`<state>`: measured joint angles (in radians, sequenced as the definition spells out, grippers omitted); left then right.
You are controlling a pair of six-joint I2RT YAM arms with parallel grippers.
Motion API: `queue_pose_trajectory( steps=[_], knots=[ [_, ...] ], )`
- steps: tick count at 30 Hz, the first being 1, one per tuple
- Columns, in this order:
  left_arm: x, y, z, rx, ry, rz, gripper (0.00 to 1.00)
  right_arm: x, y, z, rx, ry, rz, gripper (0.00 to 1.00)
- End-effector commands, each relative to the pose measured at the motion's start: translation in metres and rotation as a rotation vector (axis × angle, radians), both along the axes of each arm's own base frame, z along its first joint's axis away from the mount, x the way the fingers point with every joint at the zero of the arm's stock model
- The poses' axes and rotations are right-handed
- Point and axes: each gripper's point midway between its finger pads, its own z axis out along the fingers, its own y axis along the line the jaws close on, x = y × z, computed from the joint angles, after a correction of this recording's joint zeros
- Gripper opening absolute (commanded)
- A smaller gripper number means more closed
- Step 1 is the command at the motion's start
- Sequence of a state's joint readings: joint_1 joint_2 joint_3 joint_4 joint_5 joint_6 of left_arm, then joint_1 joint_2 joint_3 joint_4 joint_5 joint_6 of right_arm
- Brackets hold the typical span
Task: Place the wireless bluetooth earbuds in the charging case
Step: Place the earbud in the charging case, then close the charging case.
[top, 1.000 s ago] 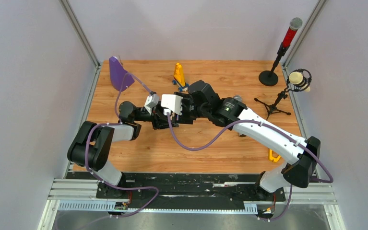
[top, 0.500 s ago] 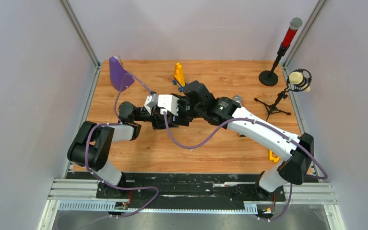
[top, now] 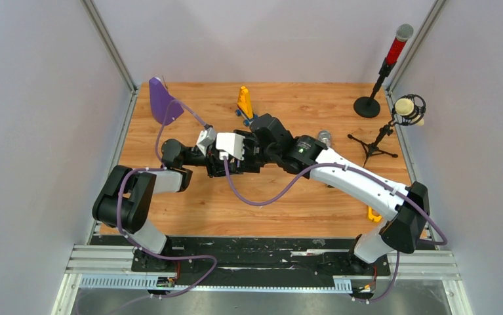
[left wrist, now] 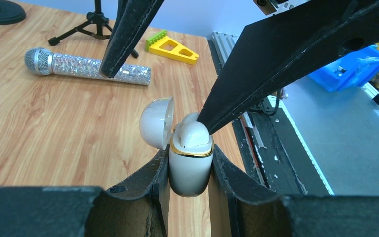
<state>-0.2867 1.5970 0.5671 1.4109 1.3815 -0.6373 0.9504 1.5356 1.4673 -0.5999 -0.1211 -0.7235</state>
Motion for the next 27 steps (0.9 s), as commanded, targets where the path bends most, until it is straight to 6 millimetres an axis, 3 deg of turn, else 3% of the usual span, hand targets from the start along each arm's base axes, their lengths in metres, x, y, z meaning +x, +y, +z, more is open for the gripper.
queue_pose_trajectory(
  steps=[1,9,11,14,17,20,23,27],
  knots=[
    [-0.001,0.002,0.009,-0.024,-0.085,-0.002,0.0,0.001,-0.002,0.022,0.049,-0.06,0.001,0.59],
    [-0.001,0.002,0.009,-0.023,-0.087,-0.002,0.0,-0.025,-0.007,0.076,0.165,-0.005,0.072,0.59],
    [-0.001,0.002,0.01,-0.024,-0.088,-0.002,0.0,-0.016,-0.015,0.09,0.198,-0.011,0.035,0.59],
    [-0.003,0.003,0.011,-0.022,-0.091,-0.009,0.0,0.015,-0.03,0.098,0.225,-0.047,-0.074,0.59],
    [-0.004,0.003,0.013,-0.022,-0.098,-0.014,0.0,0.042,-0.04,0.083,0.236,-0.05,-0.152,0.61],
    [-0.004,0.003,0.013,-0.022,-0.097,-0.014,0.0,0.057,-0.04,0.058,0.201,-0.05,-0.181,0.62],
    [-0.005,0.003,0.013,-0.021,-0.095,-0.016,0.0,0.061,-0.033,0.035,0.179,-0.019,-0.17,0.61],
    [-0.005,0.003,0.013,-0.021,-0.094,-0.017,0.0,0.052,-0.022,0.02,0.184,0.044,-0.122,0.61]
  ],
)
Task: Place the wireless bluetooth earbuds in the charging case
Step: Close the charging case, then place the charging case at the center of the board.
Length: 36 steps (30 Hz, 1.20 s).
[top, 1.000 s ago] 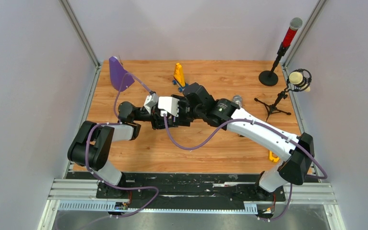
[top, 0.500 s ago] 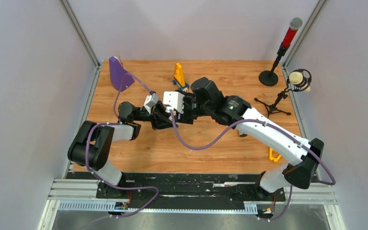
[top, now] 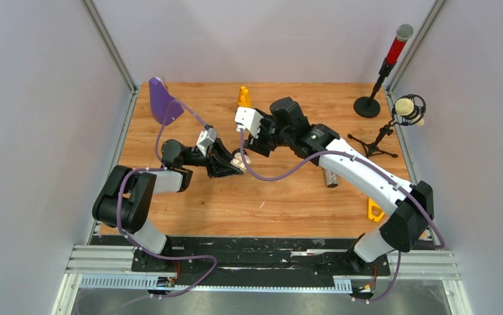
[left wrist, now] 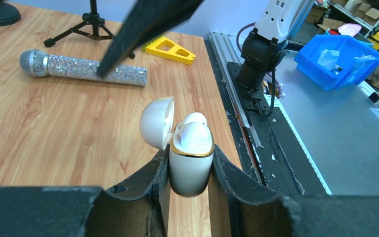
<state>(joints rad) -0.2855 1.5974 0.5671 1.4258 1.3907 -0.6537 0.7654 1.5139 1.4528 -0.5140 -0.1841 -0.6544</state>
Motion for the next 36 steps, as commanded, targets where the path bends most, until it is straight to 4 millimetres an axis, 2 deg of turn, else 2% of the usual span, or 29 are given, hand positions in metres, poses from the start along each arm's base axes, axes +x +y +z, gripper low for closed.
queue_pose_trajectory(
  steps=[1,3,6,11,13,16,19,20,21,22,25,26,27,28,29,30,31,32,35,36],
  knots=[
    [-0.003,0.003,0.011,-0.022,-0.094,-0.008,0.0,-0.009,0.019,0.001,0.069,0.034,0.066,0.61],
    [-0.003,0.003,0.011,-0.022,-0.094,-0.006,0.0,-0.02,0.023,0.0,0.083,0.055,0.119,0.61],
    [-0.002,0.002,0.01,-0.023,-0.095,-0.004,0.0,-0.05,0.029,0.001,0.113,0.115,0.24,0.61],
    [0.002,0.001,0.007,-0.024,-0.08,0.009,0.0,-0.095,0.029,0.021,0.18,0.184,0.398,0.62],
    [0.005,0.001,0.006,-0.027,-0.067,0.022,0.0,-0.106,0.027,0.028,0.188,0.195,0.436,0.62],
    [0.015,-0.002,0.005,-0.04,-0.029,0.067,0.0,-0.098,0.015,0.035,0.188,0.161,0.381,0.62],
    [0.034,-0.007,0.005,-0.063,0.049,0.148,0.0,-0.076,-0.013,0.043,0.195,0.119,0.271,0.64],
    [0.038,-0.008,0.003,-0.066,0.067,0.161,0.0,-0.068,-0.025,0.045,0.202,0.112,0.232,0.67],
    [0.042,-0.011,0.006,-0.078,0.082,0.182,0.0,-0.058,-0.037,0.046,0.211,0.107,0.187,0.87],
    [0.045,-0.013,0.004,-0.081,0.098,0.195,0.0,-0.05,-0.049,0.046,0.224,0.107,0.143,0.98],
    [0.063,-0.024,0.004,-0.089,0.147,0.29,0.0,-0.027,-0.089,0.041,0.256,0.099,0.008,1.0],
    [0.067,-0.027,-0.006,-0.049,0.207,0.319,0.0,-0.02,-0.102,0.039,0.267,0.091,-0.035,1.0],
    [0.075,-0.034,-0.003,-0.047,0.154,0.377,0.0,-0.015,-0.114,0.035,0.275,0.089,-0.071,1.0],
    [0.073,-0.044,-0.021,0.023,0.181,0.396,0.0,-0.009,-0.126,0.031,0.285,0.079,-0.105,1.0],
    [0.085,-0.049,-0.022,0.036,0.187,0.456,0.0,-0.005,-0.136,0.022,0.289,0.087,-0.14,1.0],
    [0.081,-0.058,-0.037,0.089,0.253,0.457,0.0,-0.003,-0.145,0.016,0.295,0.093,-0.169,1.0],
    [0.091,-0.063,-0.045,0.105,0.292,0.493,0.0,-0.001,-0.153,0.011,0.301,0.097,-0.188,1.0],
    [0.092,-0.069,-0.056,0.134,0.37,0.524,0.0,0.0,-0.16,0.006,0.304,0.099,-0.207,1.0],
    [0.102,-0.082,-0.094,0.256,0.528,0.59,0.0,0.0,-0.17,-0.001,0.308,0.087,-0.232,1.0],
    [0.106,-0.09,-0.092,0.259,0.548,0.599,0.0,-0.001,-0.173,0.0,0.309,0.077,-0.235,1.0]
  ],
)
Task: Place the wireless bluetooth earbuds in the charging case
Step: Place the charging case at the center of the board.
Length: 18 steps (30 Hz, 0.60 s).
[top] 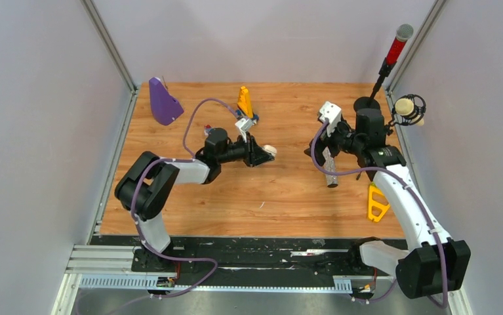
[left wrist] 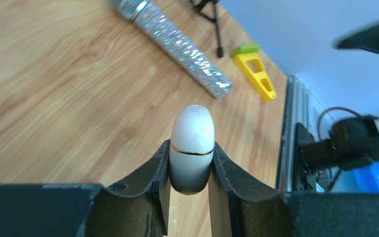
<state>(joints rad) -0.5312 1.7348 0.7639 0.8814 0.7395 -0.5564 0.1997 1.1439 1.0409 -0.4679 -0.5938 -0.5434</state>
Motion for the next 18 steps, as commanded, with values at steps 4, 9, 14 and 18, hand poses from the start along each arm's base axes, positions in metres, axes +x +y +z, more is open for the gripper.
queue_pose_trajectory(
  steps=[4,9,14,18],
  knots=[
    [0.031,-0.022,-0.078,0.17,0.386,0.196,0.02,-0.002,-0.003,0.031,0.056,-0.134,0.007,1.0],
    [0.026,-0.038,-0.108,0.206,0.523,0.217,0.04,-0.007,-0.005,0.035,0.053,-0.176,0.01,1.0],
    [0.022,-0.049,-0.132,0.257,0.614,0.206,0.07,-0.012,-0.007,0.04,0.059,-0.21,0.011,1.0],
    [0.02,-0.051,-0.136,0.263,0.636,0.204,0.25,-0.015,-0.008,0.044,0.062,-0.228,0.011,1.0]
  ],
)
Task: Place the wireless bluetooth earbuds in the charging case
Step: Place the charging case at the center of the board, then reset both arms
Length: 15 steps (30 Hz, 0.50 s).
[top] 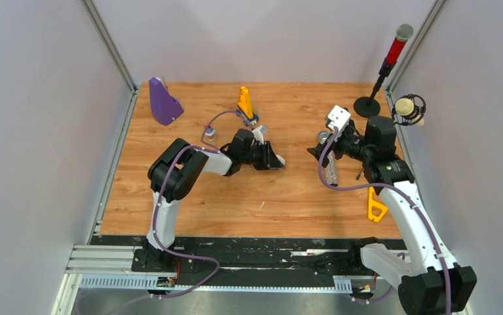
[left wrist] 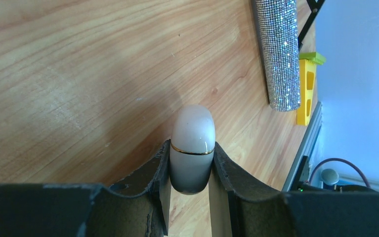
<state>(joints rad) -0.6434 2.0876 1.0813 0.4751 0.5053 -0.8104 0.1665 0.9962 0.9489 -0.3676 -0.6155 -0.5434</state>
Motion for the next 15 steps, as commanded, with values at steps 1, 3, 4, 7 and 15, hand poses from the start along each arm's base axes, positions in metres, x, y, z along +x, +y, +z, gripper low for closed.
queue_pose_trajectory(
  steps=[1,3,4,7,15],
  knots=[
    [-0.005,0.001,-0.017,0.045,0.078,0.02,0.31,-0.002,0.002,0.018,0.022,-0.079,0.023,1.0],
    [-0.006,0.002,-0.016,0.05,0.076,0.023,0.47,-0.002,0.001,0.02,0.021,-0.088,0.02,1.0],
    [-0.005,0.002,-0.014,0.047,0.072,0.025,0.51,-0.002,0.001,0.02,0.02,-0.092,0.016,1.0],
    [-0.006,0.003,-0.008,0.042,0.065,0.025,0.8,0.001,-0.002,0.02,0.014,-0.098,0.0,1.0],
    [-0.015,0.018,0.032,0.077,-0.029,0.0,1.0,0.0,-0.012,0.022,0.03,-0.091,-0.034,1.0]
  ],
)
